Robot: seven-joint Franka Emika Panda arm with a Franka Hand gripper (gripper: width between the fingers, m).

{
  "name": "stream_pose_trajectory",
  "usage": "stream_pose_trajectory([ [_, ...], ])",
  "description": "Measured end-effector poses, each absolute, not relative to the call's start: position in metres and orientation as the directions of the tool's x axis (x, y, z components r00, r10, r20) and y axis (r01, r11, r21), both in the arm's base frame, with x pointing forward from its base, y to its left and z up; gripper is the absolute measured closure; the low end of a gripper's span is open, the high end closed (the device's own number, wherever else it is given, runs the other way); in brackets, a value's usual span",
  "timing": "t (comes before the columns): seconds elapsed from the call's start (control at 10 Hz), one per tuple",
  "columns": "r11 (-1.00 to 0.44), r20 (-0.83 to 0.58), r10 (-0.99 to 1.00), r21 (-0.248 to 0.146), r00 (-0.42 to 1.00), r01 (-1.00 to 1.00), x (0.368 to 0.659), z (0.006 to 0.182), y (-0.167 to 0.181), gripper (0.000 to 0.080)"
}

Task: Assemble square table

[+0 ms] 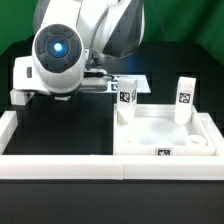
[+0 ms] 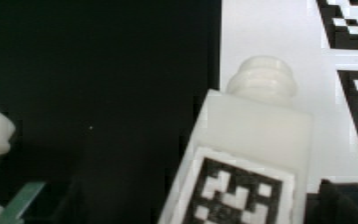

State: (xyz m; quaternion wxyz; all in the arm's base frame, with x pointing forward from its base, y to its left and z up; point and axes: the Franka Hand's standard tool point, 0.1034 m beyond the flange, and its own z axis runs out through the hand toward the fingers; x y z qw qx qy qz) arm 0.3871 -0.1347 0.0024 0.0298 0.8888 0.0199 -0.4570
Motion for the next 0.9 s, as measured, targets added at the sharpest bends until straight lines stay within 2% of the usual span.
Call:
stream_pose_trajectory([
  [0.1,-0.997,-0.810,0.012,0.034,0.586,0.067,0.3908,0.0025,-0.1331,0.0277],
  [0.2,-0.997,-0.807,0.015,0.033,0.591,0.070,0.3941,0.0026,-0.1318,0.0277],
  [0.3,-0.997,-0.806,0.015,0.033,0.591,0.071,0.3946,0.0027,-0.1316,0.0415],
  [0.4,-0.997,-0.806,0.016,0.033,0.592,0.071,0.3951,0.0028,-0.1316,0.0514],
  [0.9,-0.997,-0.804,0.021,0.030,0.595,0.077,0.3983,0.0037,-0.1288,0.0514],
])
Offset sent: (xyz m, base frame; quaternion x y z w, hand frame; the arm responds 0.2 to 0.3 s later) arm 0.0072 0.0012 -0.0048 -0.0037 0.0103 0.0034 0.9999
